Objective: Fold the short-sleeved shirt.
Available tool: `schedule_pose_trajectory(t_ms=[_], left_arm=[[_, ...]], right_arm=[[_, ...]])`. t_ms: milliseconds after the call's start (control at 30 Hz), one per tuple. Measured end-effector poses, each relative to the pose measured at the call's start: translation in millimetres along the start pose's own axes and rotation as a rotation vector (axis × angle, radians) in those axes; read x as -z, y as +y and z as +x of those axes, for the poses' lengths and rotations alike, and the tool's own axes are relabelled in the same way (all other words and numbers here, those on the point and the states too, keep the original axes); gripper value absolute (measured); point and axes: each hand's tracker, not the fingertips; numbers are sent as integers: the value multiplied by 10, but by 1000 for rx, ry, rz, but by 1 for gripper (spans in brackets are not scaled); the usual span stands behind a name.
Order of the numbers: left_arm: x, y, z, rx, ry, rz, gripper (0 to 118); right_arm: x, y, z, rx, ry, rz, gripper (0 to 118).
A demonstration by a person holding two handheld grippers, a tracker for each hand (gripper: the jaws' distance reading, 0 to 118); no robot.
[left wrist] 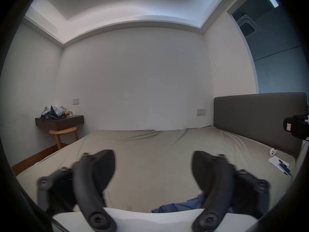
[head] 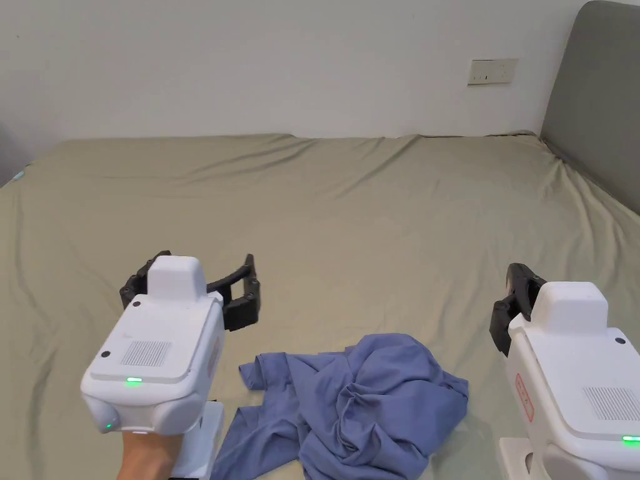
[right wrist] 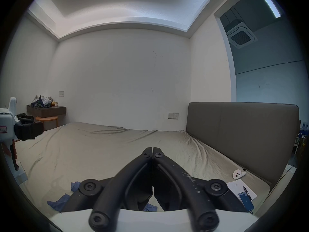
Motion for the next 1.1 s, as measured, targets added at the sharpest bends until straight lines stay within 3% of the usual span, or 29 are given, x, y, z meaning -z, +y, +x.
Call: schedule_pose_trajectory(t_ms=[67,100,133,300,533,667,800,867,900,1000,1033,1100], left_arm=[[-35,-16,-82,-13,11,5,63],[-39,-23,-116,-13,16,5,27],[10,-73,-153,-18,26,-1,1],[4,-122,-226,-43,4,-52,0],[336,-531,-320,-156,-95,-567,0],[335,-1024,-278,-135,-141,-744,0],[290,-1461,-248,-203,-176,-843,0],[285,-1581,-234,-205,-186,-848,2],[283,-1633,-229,-209,-169,-843,20],[271,-1709,-240,-257,-159,-874,104],[278,-1741,-229,-266,-153,-876,113],[287,-1792,-200,-264,-151,-871,107]], right_arm=[[0,5,-13,-1,1,3,1],[-2,8,-19,0,3,4,1],[-4,11,-24,1,5,4,1],[-5,0,-36,-6,10,1,1],[21,-96,-36,-9,12,-22,1],[53,-187,-32,-6,16,-47,1],[85,-281,-43,-4,26,-75,1],[92,-324,-52,-6,28,-87,1],[99,-346,-54,-7,29,-94,1],[128,-397,-53,-5,33,-114,1],[140,-413,-52,-5,35,-119,1],[161,-435,-46,-6,34,-127,1]])
